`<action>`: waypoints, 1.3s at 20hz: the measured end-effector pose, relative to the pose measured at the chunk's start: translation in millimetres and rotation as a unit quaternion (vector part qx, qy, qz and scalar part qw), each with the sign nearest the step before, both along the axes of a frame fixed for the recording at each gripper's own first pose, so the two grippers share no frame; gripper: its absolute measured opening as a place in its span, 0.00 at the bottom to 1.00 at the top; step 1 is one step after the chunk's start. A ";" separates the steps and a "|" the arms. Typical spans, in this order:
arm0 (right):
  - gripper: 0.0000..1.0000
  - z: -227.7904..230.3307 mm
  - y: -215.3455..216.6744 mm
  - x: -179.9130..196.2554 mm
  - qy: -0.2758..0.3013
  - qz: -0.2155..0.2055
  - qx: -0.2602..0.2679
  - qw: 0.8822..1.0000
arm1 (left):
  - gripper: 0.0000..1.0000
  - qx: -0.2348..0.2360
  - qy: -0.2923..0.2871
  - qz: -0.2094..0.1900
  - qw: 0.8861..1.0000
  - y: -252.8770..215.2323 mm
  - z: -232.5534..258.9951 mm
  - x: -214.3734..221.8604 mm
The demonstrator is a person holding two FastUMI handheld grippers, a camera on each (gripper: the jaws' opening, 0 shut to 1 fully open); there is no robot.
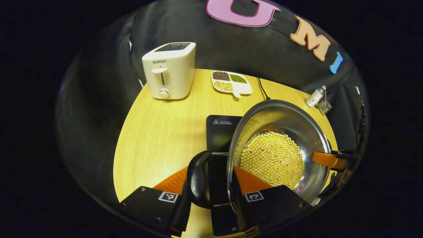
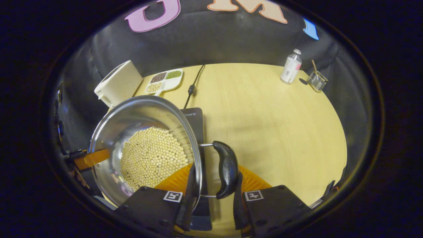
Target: First push the handle of the pot to place it horizontally, then grasp the pot with both hands and set it on the induction cooktop.
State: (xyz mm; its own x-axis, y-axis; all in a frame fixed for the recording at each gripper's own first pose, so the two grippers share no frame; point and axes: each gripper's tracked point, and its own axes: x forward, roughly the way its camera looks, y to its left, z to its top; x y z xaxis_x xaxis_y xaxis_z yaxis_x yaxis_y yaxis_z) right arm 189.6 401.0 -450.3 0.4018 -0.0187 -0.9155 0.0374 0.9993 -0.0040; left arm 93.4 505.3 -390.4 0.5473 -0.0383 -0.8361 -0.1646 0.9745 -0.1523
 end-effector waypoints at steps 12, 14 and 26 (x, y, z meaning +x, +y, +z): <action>0.54 2.8 0.4 1.7 -0.019 -0.009 -0.001 1.000 | 0.68 0.045 0.017 -0.008 0.999 4.5 -1.2 -2.8; 0.59 7.0 1.0 1.7 -0.030 -0.011 0.001 0.999 | 0.74 0.087 0.007 -0.025 0.996 7.3 7.6 1.3; 0.84 44.2 -3.3 -1.0 -0.074 -0.023 0.042 0.996 | 0.81 0.167 -0.027 -0.040 0.985 2.2 41.8 11.8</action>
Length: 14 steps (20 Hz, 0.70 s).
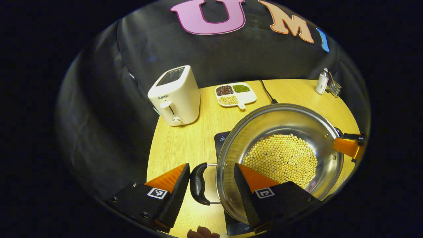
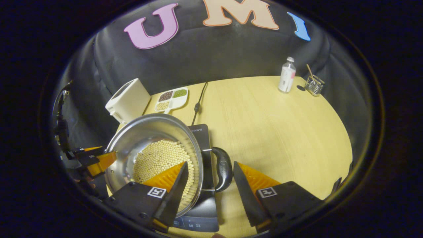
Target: First push the handle of the pot to place it horizontally, then grasp the pot with both hands and set it on the induction cooktop.
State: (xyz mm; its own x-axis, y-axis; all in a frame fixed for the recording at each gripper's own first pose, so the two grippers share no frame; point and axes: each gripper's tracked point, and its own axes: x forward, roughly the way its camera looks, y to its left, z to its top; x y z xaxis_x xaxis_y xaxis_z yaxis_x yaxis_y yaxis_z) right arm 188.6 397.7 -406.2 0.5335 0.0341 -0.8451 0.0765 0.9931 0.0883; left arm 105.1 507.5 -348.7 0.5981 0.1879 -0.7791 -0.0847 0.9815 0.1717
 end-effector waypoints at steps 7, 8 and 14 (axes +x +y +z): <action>0.94 29.1 -36.8 8.6 -0.038 -0.032 0.023 0.999 | 0.87 0.019 -0.034 -0.047 0.998 -59.0 32.2 16.0; 0.94 33.0 -44.3 8.6 -0.043 -0.035 0.025 0.998 | 0.89 0.023 -0.043 -0.056 0.997 -71.1 40.0 18.2; 0.95 68.9 -112.5 -2.4 -0.089 -0.040 0.032 0.995 | 0.92 0.016 -0.116 -0.106 0.987 -180.6 90.0 37.0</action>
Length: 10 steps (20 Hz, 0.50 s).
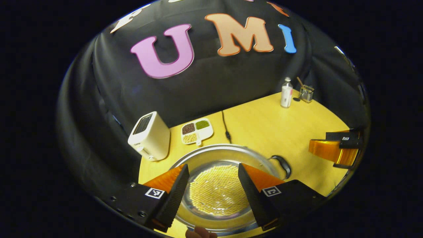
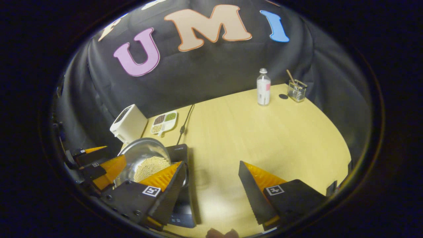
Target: First push the handle of the pot to place it horizontally, then grasp the pot with both hands and set it on the induction cooktop.
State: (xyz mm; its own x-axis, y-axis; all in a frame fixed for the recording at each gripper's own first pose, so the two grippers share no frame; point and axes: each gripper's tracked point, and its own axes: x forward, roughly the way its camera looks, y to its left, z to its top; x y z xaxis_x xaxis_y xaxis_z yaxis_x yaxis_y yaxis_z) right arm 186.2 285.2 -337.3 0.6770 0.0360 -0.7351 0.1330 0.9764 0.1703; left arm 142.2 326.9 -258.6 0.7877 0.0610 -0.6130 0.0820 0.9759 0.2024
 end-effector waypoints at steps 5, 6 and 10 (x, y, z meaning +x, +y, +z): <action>0.94 28.6 -81.8 -18.8 -0.032 0.005 -0.009 0.999 | 0.93 -0.032 -0.026 -0.006 0.999 -92.5 20.2 -10.2; 0.94 31.6 -98.1 -25.3 -0.035 0.003 -0.008 0.999 | 0.93 -0.034 -0.028 -0.003 0.999 -107.7 21.0 -13.8; 0.94 35.7 -180.2 -48.3 -0.048 0.008 -0.038 0.998 | 0.93 -0.048 -0.028 0.016 0.998 -162.0 19.5 -35.0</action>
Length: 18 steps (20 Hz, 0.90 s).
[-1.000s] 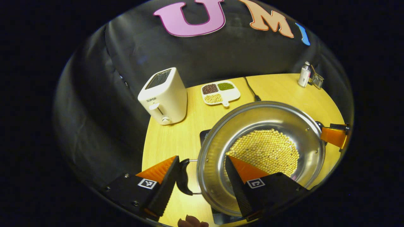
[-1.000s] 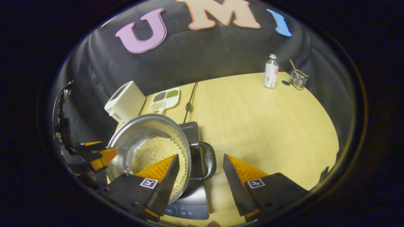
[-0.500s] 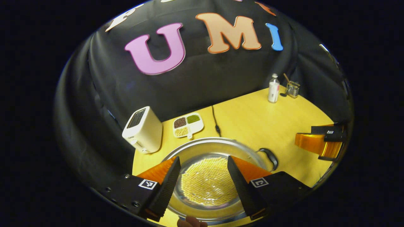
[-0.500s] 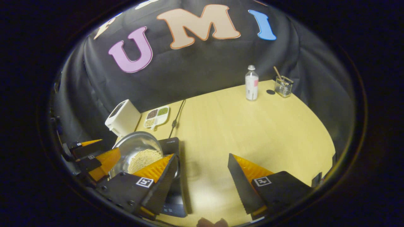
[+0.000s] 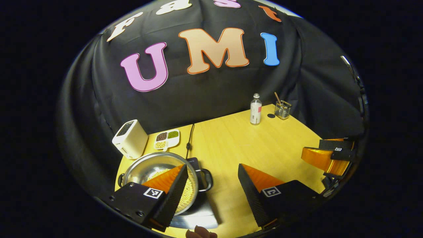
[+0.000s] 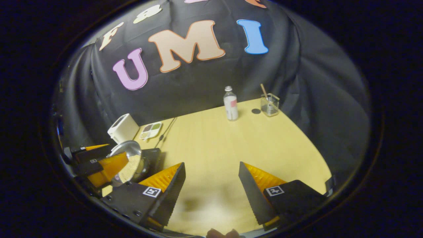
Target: First push the handle of the pot to place it horizontally, then grasp the pot with both hands and set it on the induction cooktop.
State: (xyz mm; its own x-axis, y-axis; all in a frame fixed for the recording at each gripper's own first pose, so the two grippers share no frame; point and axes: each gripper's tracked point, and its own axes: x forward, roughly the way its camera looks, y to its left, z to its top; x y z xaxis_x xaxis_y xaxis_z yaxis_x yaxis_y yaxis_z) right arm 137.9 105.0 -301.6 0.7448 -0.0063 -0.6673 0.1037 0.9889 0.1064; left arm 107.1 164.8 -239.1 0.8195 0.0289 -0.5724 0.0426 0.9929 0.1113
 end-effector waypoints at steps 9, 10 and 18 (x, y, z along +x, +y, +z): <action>0.92 172.8 -54.9 12.7 -0.213 0.019 0.023 0.977 | 0.93 -0.042 -0.207 0.081 0.974 -28.2 165.1 -37.3; 0.93 194.4 -46.4 7.2 -0.235 0.031 0.017 0.971 | 0.92 -0.047 -0.237 0.087 0.966 -23.6 190.2 -42.8; 0.94 292.5 13.1 -13.0 -0.341 0.083 -0.024 0.936 | 0.89 -0.012 -0.308 0.100 0.946 7.1 257.1 -79.7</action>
